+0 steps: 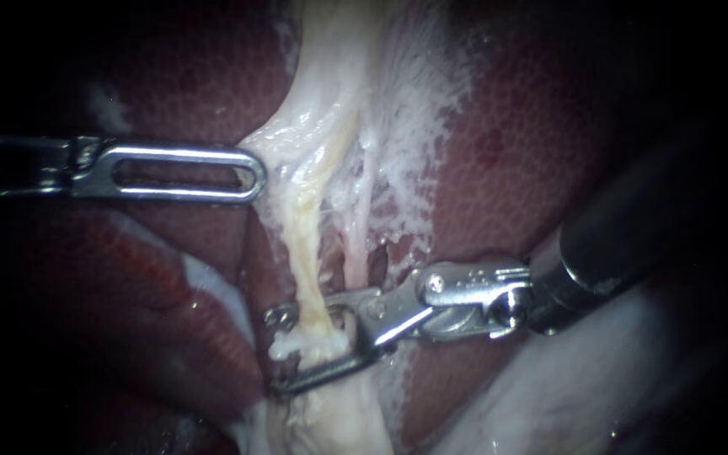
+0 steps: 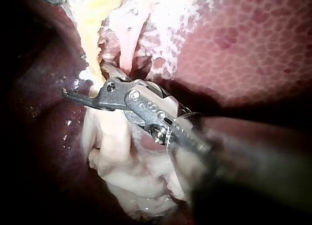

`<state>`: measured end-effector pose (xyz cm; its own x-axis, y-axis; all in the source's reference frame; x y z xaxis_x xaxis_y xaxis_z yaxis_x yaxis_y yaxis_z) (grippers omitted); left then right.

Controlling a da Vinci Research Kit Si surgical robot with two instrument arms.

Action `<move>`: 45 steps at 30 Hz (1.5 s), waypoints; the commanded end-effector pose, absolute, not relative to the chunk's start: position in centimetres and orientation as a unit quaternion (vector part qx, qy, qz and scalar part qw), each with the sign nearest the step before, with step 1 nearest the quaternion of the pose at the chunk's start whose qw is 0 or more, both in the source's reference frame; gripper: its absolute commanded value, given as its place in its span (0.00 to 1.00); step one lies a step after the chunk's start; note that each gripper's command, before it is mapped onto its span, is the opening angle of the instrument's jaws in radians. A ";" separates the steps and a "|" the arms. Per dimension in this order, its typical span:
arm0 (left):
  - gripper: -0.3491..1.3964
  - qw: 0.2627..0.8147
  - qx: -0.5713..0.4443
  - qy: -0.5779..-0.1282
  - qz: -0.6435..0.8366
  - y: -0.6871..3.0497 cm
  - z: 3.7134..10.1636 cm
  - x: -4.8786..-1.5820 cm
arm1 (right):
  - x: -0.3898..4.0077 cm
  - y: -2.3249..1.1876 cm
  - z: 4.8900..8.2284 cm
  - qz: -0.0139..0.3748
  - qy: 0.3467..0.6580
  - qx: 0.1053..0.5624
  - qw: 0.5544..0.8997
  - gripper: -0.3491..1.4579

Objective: Going back first clip left tube

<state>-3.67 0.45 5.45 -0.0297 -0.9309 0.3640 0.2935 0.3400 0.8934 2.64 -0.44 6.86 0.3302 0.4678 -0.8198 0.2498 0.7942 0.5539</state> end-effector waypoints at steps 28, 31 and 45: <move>0.00 0.627 0.303 -0.526 -0.488 0.45 5.46 -3.66 | 1.33 0.15 6.28 0.114 0.570 0.293 0.759 0.52; 0.00 0.627 0.303 -0.526 -0.487 0.45 5.47 -3.65 | 1.09 0.23 6.12 0.123 0.574 0.289 0.756 0.52; 0.00 0.628 0.303 -0.527 -0.487 0.44 5.52 -3.66 | 0.67 0.57 5.62 0.140 0.577 0.262 0.761 0.52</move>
<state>-3.66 0.44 5.52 -0.0285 -0.9300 0.3665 0.2924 0.3429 0.8927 0.67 0.58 5.62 0.2922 0.5152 -0.8057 0.0893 0.8241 0.5594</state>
